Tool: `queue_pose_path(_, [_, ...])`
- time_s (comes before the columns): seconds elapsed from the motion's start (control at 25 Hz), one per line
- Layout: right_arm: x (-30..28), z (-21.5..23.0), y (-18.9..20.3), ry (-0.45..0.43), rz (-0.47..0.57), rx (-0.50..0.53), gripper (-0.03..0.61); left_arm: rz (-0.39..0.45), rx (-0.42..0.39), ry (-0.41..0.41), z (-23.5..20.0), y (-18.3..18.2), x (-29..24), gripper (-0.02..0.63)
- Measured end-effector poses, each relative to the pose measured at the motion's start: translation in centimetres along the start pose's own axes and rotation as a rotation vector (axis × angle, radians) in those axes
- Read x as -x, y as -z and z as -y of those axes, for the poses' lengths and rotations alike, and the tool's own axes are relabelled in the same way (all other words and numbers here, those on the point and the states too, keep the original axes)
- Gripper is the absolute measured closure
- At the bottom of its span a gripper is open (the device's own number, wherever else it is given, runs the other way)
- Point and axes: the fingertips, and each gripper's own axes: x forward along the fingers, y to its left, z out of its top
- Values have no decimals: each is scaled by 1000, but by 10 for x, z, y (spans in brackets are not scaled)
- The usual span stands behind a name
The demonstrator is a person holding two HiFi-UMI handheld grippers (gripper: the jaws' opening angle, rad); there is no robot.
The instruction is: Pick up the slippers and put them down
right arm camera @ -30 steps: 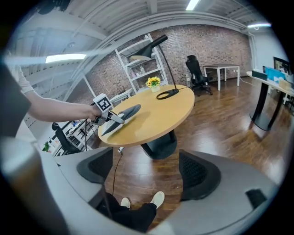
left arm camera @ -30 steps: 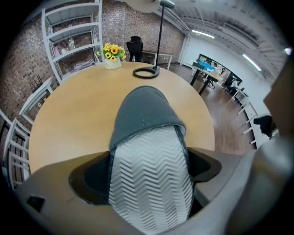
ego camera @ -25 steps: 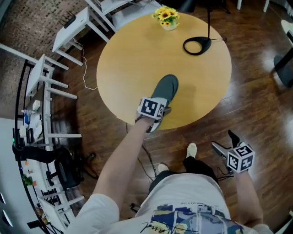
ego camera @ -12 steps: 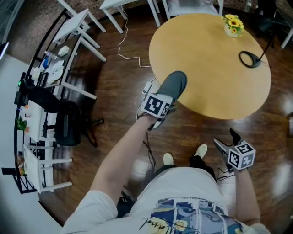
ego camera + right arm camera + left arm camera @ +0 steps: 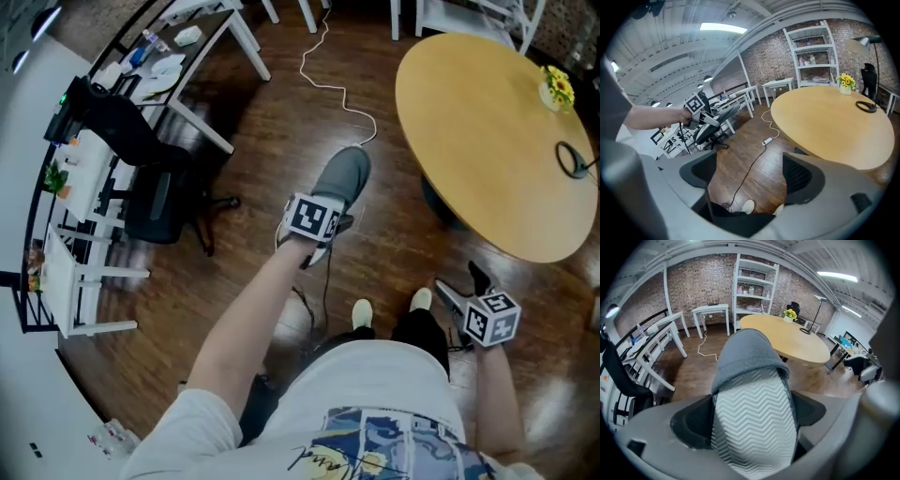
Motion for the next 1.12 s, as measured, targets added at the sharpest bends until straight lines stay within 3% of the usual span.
queue_pose_path(0.24, [-59,-29,-7,-66,-117,72,146,-23,166,-37,-54,50,-35,103])
queue_pose_path(0.36, [-105,-11,-18,-99,-176,69,149,-63,226,-96,-78,59,-72,103])
queue_pose_path(0.52, [-195,17,-25,-122,-210,30,149,-130,333,-99,-98,70,-139,103])
queue_pose_path(0.72, [-324,62,13,-148,-258,-2,149,-108,407,-115,-132,79,-283,103])
queue_pose_path(0.96, [-487,129,115,-129,-323,-79,152,-183,446,-63,-160,157,-494,103])
queue_pose_path(1.12, [-583,167,158,-109,-207,-308,158,-218,463,-22,-169,222,-630,103])
